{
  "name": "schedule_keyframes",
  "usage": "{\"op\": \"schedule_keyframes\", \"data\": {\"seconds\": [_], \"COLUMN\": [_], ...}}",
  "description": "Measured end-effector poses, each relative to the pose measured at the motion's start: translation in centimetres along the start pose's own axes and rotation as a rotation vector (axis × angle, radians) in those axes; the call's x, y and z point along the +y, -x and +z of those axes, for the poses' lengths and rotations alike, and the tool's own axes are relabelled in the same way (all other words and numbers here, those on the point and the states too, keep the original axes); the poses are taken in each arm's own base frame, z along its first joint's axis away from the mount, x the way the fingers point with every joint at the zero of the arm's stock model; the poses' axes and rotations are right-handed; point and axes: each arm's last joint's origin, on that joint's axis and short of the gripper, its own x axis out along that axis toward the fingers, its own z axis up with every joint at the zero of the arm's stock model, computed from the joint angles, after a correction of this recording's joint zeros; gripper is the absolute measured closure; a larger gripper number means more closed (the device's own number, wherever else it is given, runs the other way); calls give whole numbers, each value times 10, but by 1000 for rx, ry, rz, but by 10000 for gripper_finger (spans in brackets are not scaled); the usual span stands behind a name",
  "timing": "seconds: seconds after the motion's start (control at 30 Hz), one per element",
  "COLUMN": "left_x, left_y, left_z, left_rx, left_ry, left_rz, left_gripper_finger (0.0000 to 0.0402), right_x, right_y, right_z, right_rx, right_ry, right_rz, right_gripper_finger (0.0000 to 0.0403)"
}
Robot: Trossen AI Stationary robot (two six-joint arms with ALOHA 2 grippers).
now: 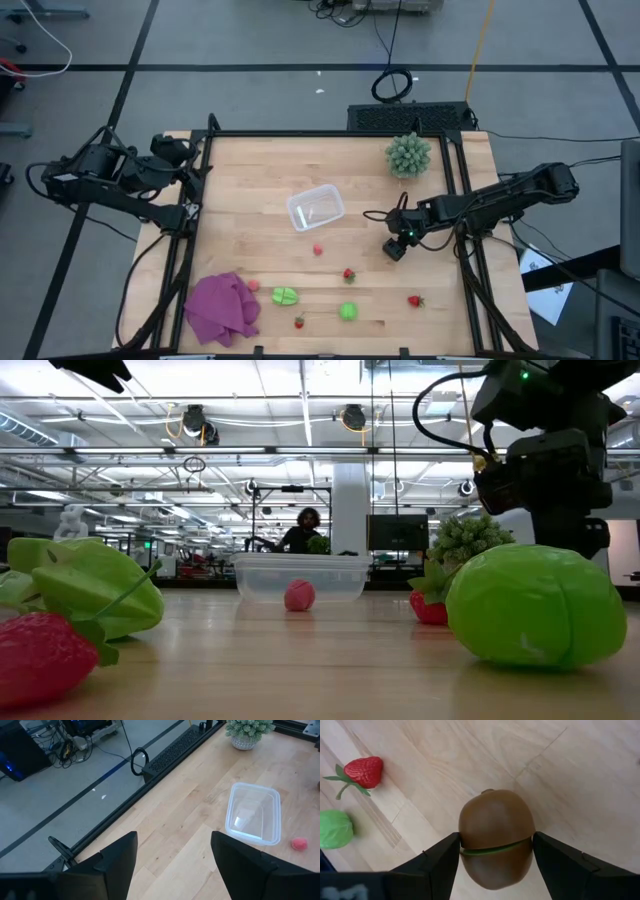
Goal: Pick and placing Produce into tupperware
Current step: Put the brown kiwi into the transparent container
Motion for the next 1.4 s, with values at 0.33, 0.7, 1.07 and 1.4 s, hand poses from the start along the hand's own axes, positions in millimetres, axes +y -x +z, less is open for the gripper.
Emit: {"op": "schedule_keyframes", "data": {"seconds": [0.33,0.7,1.07,1.4], "left_x": [0,0,0,0], "left_y": [0,0,0,0], "left_z": [0,0,0,0], "left_rx": [0,0,0,0], "left_ry": [0,-1,-1,0], "left_rz": [0,0,0,0], "left_gripper_finger": [144,144,144,144], "right_x": [0,2,2,2], "right_y": [0,0,0,0], "right_z": [1,2,2,2], "right_rx": [-10,-21,-21,-39], "right_ry": [26,30,30,30], "right_rz": [3,19,19,11], "right_gripper_finger": [164,210,213,213]}}
